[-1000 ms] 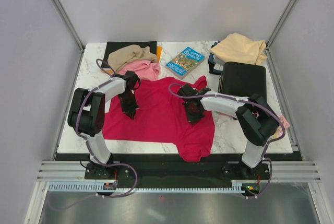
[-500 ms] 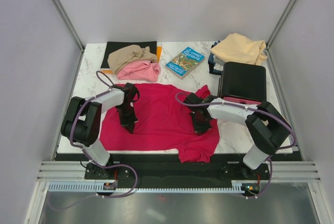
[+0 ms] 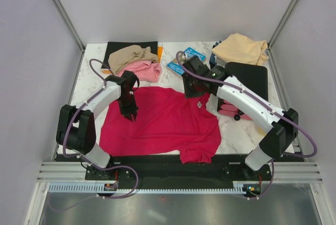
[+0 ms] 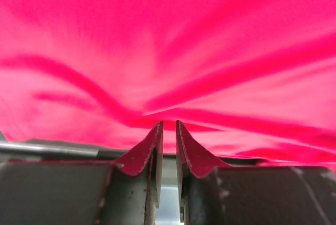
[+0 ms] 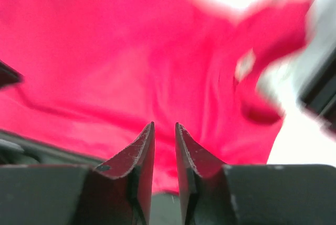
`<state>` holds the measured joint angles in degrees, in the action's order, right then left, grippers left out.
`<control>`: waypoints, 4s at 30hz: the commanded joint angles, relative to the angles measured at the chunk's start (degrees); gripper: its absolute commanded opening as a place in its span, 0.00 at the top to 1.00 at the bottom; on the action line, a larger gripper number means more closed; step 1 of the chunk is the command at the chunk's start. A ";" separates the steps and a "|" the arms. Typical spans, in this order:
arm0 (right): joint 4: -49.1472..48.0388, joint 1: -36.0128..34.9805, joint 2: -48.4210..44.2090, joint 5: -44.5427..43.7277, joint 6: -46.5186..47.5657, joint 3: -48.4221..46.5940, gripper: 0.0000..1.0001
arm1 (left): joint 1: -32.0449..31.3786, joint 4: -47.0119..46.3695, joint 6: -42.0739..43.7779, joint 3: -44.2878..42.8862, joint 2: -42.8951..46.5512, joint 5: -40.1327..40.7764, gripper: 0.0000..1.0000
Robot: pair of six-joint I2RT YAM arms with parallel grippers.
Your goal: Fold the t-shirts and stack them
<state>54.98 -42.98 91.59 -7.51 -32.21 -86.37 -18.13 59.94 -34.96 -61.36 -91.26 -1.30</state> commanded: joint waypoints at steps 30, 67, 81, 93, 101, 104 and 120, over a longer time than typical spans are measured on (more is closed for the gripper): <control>7.15 17.49 33.74 -7.96 11.55 -31.14 0.42 | 0.38 1.05 2.53 -13.17 -4.89 6.84 0.76; 12.52 19.43 38.66 -3.83 15.16 -29.30 0.44 | 0.46 0.17 3.49 -10.71 -4.98 7.01 0.77; 7.68 18.29 32.52 -0.14 14.98 -26.57 1.00 | 0.38 -0.27 3.58 -10.62 -5.41 6.93 0.77; 2.94 11.96 13.45 0.47 12.26 -19.20 1.00 | 0.29 -0.44 3.85 -13.25 -5.68 5.70 0.78; 7.59 6.53 7.46 6.63 12.17 -4.35 1.00 | 0.38 -0.53 4.55 -14.66 -6.03 5.70 0.78; 8.65 2.75 8.16 6.89 10.68 1.80 1.00 | 0.29 -0.53 4.55 -15.36 -6.56 5.43 0.78; 8.30 -5.71 8.53 4.45 7.60 3.33 0.70 | 0.29 0.09 4.90 -17.65 -7.79 7.36 0.78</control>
<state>62.35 -49.21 106.43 1.52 -22.72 -76.84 -17.96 59.96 -31.99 -77.01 -98.85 4.51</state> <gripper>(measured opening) 0.259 0.220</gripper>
